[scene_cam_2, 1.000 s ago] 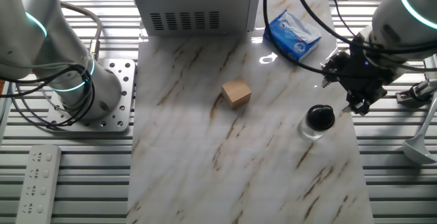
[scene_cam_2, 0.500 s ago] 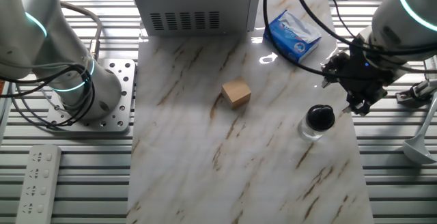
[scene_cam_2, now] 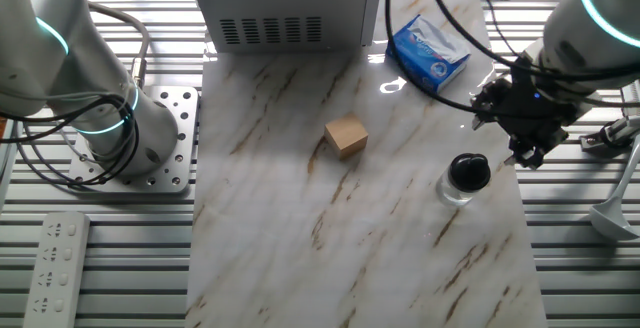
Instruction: Unscrew the lid from the jar
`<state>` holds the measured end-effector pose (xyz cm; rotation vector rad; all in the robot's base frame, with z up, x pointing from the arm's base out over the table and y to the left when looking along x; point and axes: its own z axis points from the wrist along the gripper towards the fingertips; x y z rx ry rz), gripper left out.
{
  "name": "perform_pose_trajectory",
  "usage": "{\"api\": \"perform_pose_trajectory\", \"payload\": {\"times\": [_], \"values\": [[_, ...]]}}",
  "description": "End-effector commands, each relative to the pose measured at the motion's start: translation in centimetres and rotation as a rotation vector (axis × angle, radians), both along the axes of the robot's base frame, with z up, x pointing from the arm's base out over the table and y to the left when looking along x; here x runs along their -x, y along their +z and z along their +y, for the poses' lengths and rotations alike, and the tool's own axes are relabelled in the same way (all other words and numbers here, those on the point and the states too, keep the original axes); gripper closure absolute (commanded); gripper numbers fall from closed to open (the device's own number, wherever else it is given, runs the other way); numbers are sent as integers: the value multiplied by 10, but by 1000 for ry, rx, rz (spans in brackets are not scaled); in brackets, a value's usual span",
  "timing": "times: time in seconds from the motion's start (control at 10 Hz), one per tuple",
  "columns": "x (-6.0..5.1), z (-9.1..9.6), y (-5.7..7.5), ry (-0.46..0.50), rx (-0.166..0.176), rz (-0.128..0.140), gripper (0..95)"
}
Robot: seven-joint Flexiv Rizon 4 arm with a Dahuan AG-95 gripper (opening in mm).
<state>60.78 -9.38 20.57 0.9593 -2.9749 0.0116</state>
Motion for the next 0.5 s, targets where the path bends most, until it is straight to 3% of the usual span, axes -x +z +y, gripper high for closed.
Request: {"api": "perform_pose_trajectory", "payload": {"times": [0.1,0.5], "values": [[-1,0,0,-20,12,15,380],[-1,0,0,1,5,24,380]]}}
